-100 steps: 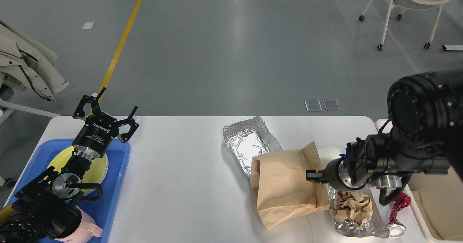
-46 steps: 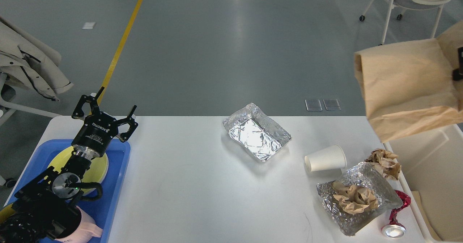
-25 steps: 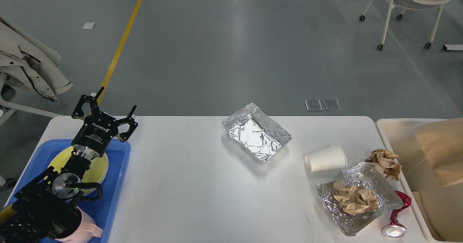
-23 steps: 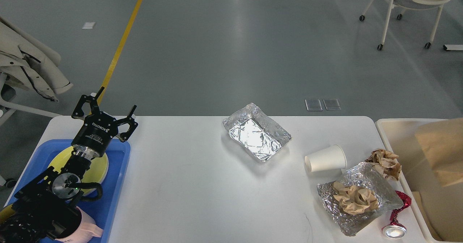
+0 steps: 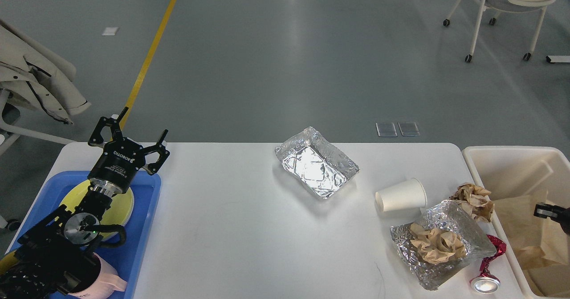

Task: Tidy desktop
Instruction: 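Move the right gripper down and grasp the crumpled foil sheet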

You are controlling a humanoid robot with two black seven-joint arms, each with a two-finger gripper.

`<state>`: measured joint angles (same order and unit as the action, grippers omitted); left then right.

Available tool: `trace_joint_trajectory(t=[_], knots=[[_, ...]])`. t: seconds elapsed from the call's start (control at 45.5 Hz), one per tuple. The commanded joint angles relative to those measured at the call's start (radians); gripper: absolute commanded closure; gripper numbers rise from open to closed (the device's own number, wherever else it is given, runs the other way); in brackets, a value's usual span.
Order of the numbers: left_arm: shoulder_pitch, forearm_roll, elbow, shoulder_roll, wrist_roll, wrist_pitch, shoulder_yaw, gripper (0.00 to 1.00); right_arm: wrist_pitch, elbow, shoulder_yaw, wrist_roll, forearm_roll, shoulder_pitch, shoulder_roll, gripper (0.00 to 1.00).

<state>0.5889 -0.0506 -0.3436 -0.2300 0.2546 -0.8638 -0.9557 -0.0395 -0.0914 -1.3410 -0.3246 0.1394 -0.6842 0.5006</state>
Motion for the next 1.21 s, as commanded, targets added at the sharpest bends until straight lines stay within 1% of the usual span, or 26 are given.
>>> trace_joint_trajectory(t=[0.0, 0.066, 0.154, 0.176, 0.198, 0.307, 0.373, 0.461, 0.483, 0.527, 0.615, 0.681, 0.724, 0.768, 0.9, 0.944, 0.988, 1.054, 1.098, 1.186], knots=[[0.0, 0.0, 0.0, 0.001, 0.0, 0.0, 0.0, 0.0, -0.037, -0.034, 0.0, -0.007, -0.02, -0.165, -0.008, 0.0], [0.0, 0.0, 0.0, 0.0, 0.0, 0.0, 0.0, 0.0, -0.098, -0.089, -0.013, -0.013, -0.052, -0.296, 0.003, 0.0], [0.0, 0.0, 0.0, 0.0, 0.0, 0.0, 0.0, 0.0, -0.23, -0.21, -0.037, -0.017, -0.142, -0.522, 0.038, 0.0], [0.0, 0.0, 0.0, 0.0, 0.0, 0.0, 0.0, 0.0, -0.288, -0.307, -0.035, -0.019, -0.183, -0.664, 0.044, 0.0], [0.0, 0.0, 0.0, 0.0, 0.0, 0.0, 0.0, 0.0, -0.318, -0.382, -0.035, -0.021, -0.204, -0.752, 0.046, 0.0], [0.0, 0.0, 0.0, 0.0, 0.0, 0.0, 0.0, 0.0, -0.396, -0.767, -0.049, -0.017, -0.314, -1.16, 0.041, 0.0], [0.0, 0.0, 0.0, 0.0, 0.0, 0.0, 0.0, 0.0, -0.427, -0.974, -0.05, -0.01, -0.389, -1.374, 0.007, 0.0], [0.0, 0.0, 0.0, 0.0, 0.0, 0.0, 0.0, 0.0, -0.467, -1.203, -0.052, -0.008, -0.469, -1.586, -0.06, 0.0], [0.0, 0.0, 0.0, 0.0, 0.0, 0.0, 0.0, 0.0, -0.503, -1.297, -0.052, -0.008, -0.518, -1.674, -0.085, 0.0], [0.0, 0.0, 0.0, 0.0, 0.0, 0.0, 0.0, 0.0, -0.551, -1.363, -0.05, -0.011, -0.543, -1.747, -0.105, 0.0], [0.0, 0.0, 0.0, 0.001, 0.0, 0.0, 0.0, 0.0, -0.701, -1.464, -0.035, -0.025, -0.544, -1.892, -0.134, 0.0], [0.0, 0.0, 0.0, 0.0, 0.0, 0.0, 0.0, 0.0, -0.805, -1.515, -0.02, -0.051, -0.544, -1.983, -0.14, 0.0], [-0.001, 0.0, 0.0, 0.0, 0.0, 0.0, 0.0, 0.0, -0.849, -1.536, -0.011, -0.068, -0.543, -2.015, -0.137, 0.0], [0.0, 0.0, 0.0, 0.001, 0.0, 0.0, 0.0, 0.0, -0.87, -1.548, -0.01, -0.071, -0.543, -2.031, -0.132, 0.0], [0.0, 0.0, 0.0, 0.0, 0.0, 0.0, 0.0, 0.0, -0.869, -1.55, -0.032, -0.07, -0.541, -2.016, -0.109, 0.0], [0.0, 0.0, 0.0, 0.001, 0.0, 0.0, 0.0, 0.0, -0.852, -1.55, -0.043, -0.068, -0.541, -1.994, -0.099, 0.0], [0.0, 0.0, 0.0, 0.001, 0.0, 0.0, 0.0, 0.0, -0.812, -1.548, -0.056, -0.064, -0.541, -1.948, -0.096, 0.0], [0.0, 0.0, 0.0, 0.001, 0.0, 0.0, 0.0, 0.0, -0.705, -1.541, -0.075, -0.059, -0.543, -1.852, -0.096, 0.0], [0.0, 0.0, 0.0, 0.001, 0.0, 0.0, 0.0, 0.0, -0.607, -1.535, -0.099, -0.056, -0.544, -1.766, -0.1, 0.0], [0.0, 0.0, 0.0, 0.001, 0.0, 0.0, 0.0, 0.0, -0.403, -1.498, -0.167, -0.048, -0.543, -1.532, -0.126, 0.0]])
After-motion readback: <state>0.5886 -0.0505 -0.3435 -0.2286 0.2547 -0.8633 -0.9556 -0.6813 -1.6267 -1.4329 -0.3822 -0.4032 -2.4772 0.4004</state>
